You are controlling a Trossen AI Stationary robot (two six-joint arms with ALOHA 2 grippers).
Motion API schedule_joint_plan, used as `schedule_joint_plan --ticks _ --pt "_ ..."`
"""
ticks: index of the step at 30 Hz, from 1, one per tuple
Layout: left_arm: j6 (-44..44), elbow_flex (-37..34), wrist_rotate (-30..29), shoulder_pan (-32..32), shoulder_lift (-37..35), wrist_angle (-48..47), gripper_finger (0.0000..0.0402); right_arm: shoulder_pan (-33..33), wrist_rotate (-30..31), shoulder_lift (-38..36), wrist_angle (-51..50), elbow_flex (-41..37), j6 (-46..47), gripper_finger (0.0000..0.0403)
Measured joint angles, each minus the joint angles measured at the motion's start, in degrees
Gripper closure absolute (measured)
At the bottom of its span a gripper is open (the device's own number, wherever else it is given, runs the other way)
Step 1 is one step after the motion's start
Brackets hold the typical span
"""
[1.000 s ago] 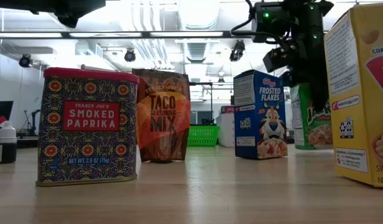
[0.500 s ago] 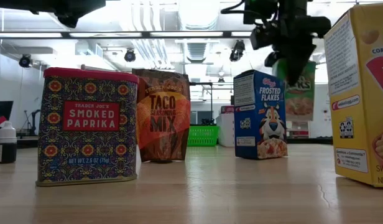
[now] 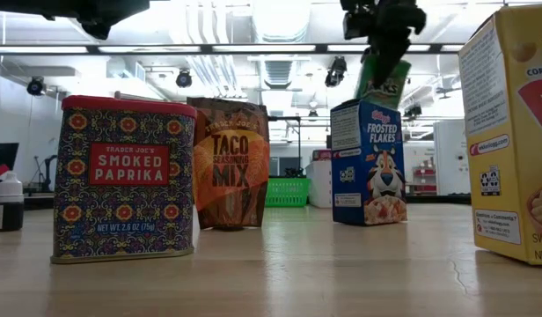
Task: Pick & Place Kitchen Items
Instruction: Put the green cereal box into the white bin
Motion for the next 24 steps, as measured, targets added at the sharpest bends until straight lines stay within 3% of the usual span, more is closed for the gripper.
schedule_joint_plan --ticks 9,24 --pt "0.0 0.0 0.0 0.0 0.0 0.0 0.0362 -8.1 0.0 8.1 1.9 5.7 -7.5 0.0217" --pt "0.0 0.0 0.0 0.0 0.0 0.0 0.0362 -9.1 4.2 30.0 -1.3 22.8 -15.7 0.0227"
